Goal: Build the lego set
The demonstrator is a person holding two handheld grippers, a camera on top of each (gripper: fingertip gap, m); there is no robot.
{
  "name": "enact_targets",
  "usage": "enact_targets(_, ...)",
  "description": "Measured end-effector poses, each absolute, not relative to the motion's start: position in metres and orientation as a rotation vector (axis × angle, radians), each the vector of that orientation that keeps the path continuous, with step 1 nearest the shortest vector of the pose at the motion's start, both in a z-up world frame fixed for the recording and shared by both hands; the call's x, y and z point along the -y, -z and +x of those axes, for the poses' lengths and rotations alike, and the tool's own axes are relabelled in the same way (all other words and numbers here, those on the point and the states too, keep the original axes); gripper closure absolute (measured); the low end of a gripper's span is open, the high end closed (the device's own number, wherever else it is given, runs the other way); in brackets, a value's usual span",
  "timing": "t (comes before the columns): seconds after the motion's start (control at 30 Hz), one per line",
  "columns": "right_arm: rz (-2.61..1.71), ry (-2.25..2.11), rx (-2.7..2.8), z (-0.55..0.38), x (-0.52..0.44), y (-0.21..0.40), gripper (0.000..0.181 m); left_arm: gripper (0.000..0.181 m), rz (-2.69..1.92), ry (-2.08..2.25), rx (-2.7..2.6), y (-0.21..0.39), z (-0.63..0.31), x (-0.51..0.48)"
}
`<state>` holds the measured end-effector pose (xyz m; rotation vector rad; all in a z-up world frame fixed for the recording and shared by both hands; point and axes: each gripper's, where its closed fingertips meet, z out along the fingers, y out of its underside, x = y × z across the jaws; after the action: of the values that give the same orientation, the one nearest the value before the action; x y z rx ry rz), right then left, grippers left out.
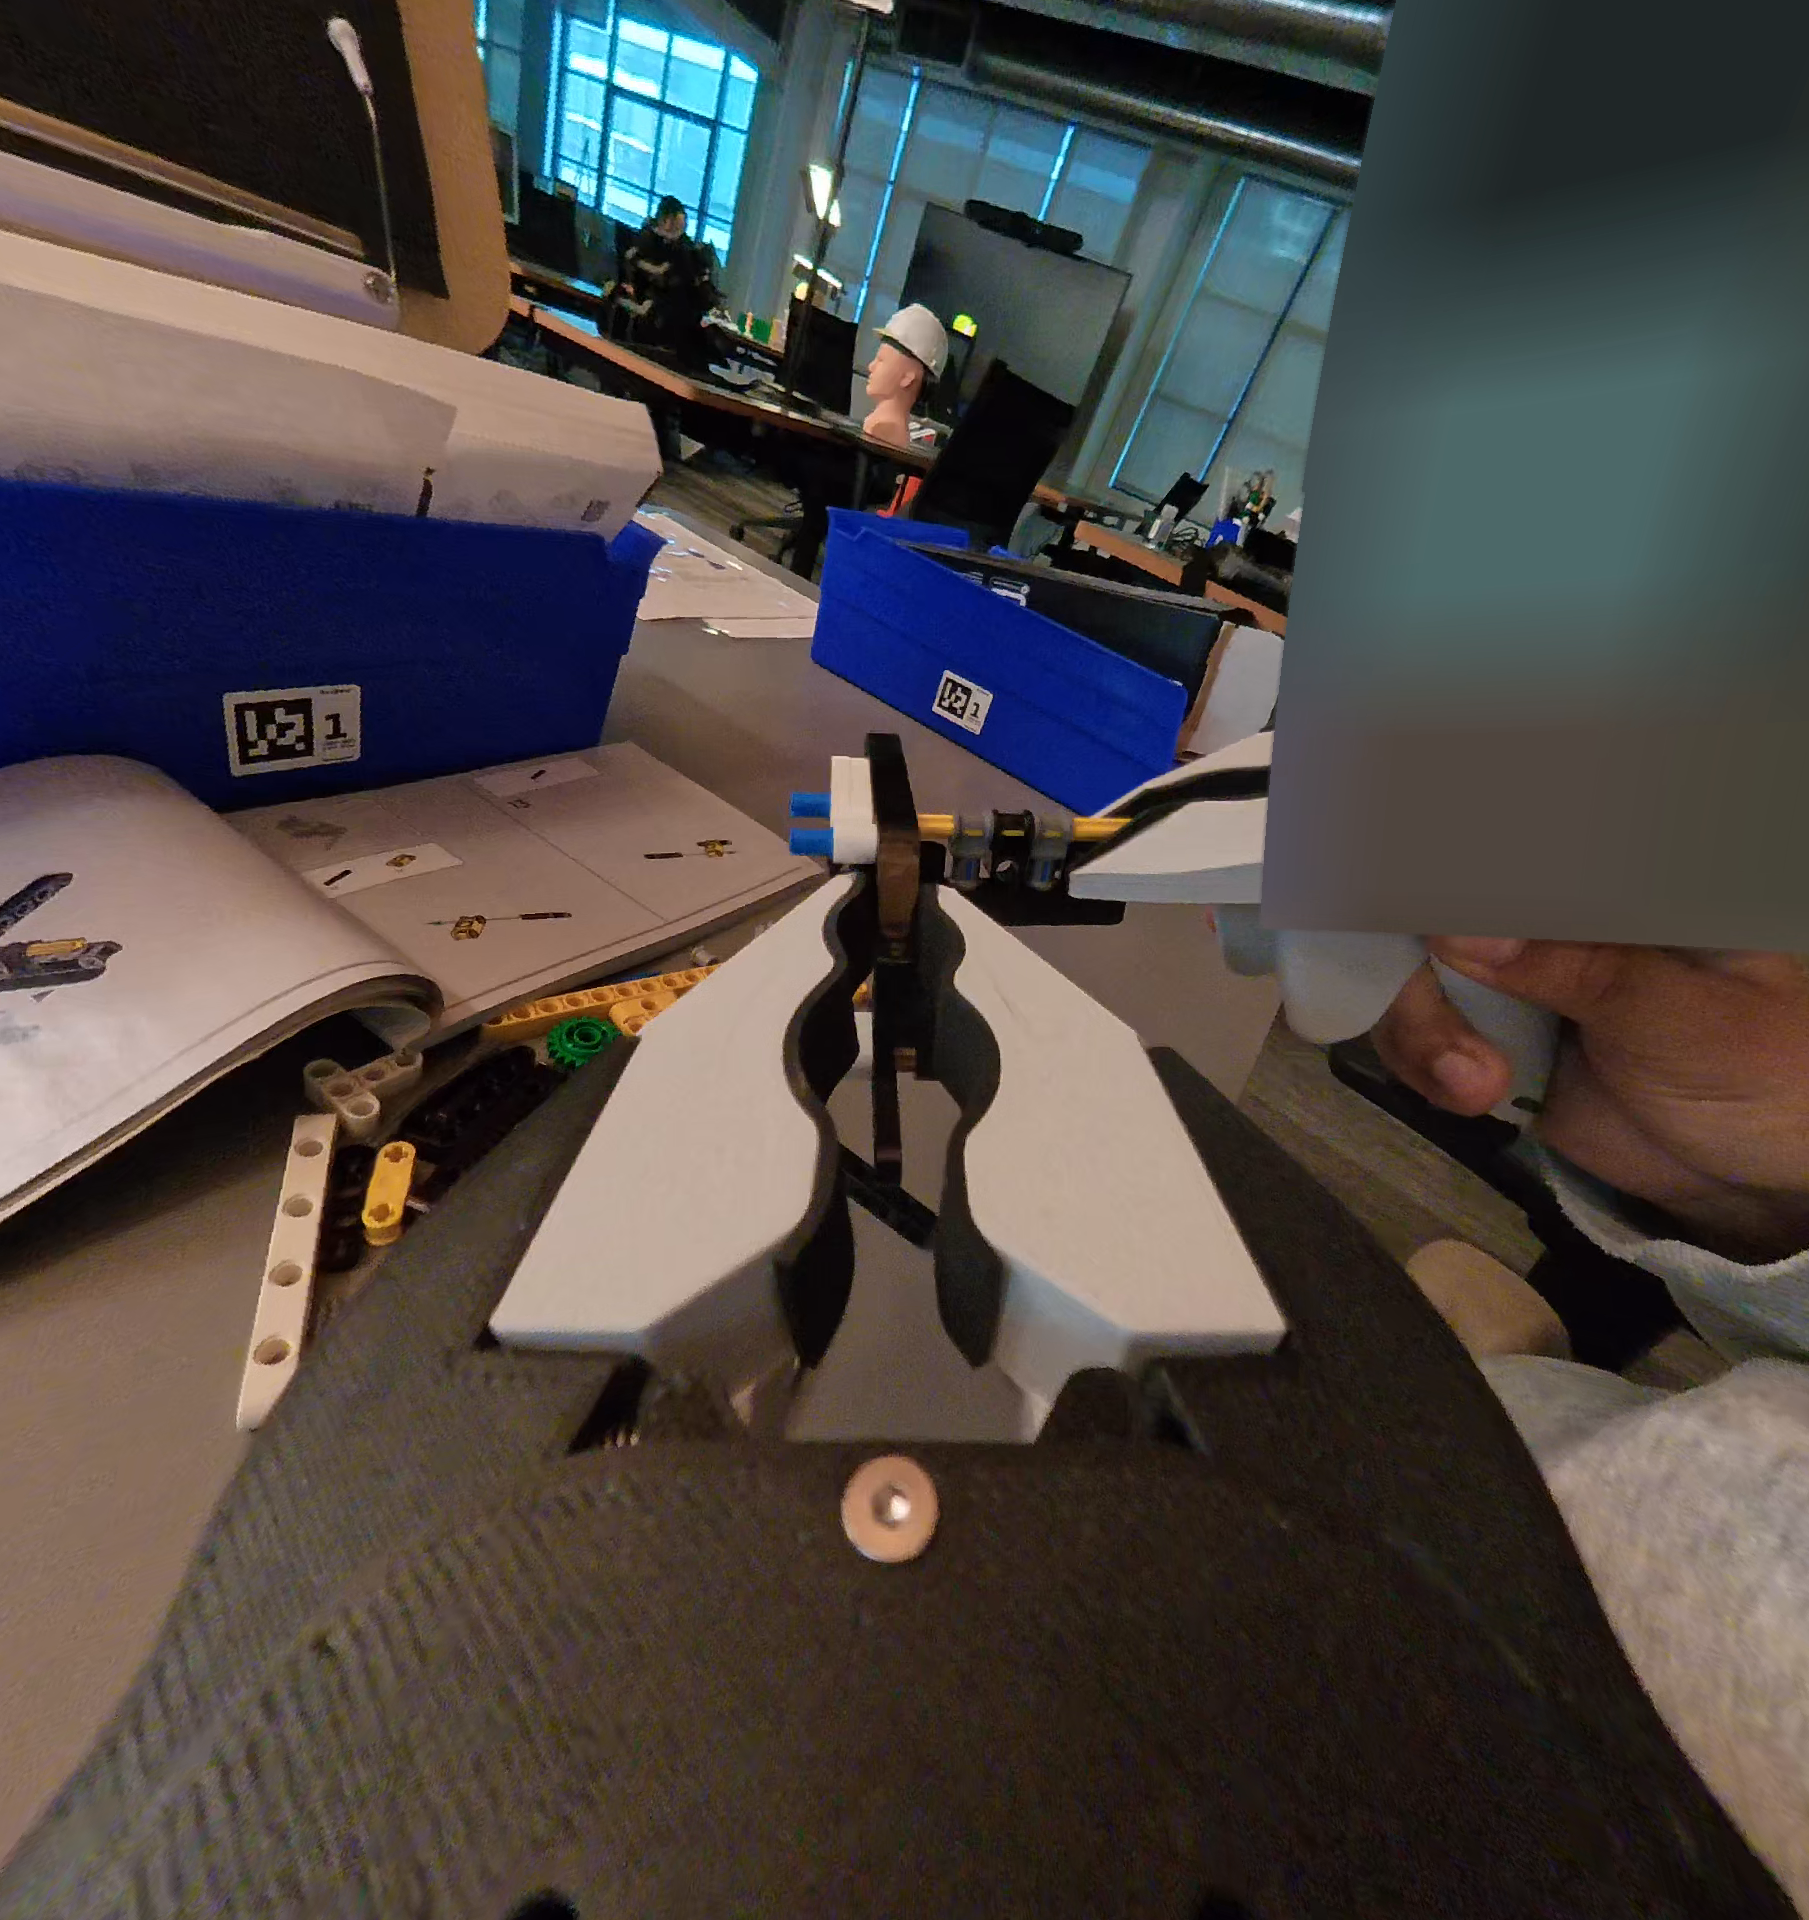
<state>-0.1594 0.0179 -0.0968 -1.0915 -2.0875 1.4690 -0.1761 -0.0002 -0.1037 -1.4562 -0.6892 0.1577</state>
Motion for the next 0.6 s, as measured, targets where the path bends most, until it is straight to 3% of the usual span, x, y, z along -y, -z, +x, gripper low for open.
enact_targets(0.6,-1.149,-1.595,2.039,-0.1589,-0.0196,0.0972,0.176,0.174,-1.421,-0.129,0.693,0.1002,-0.1735,-0.0005)
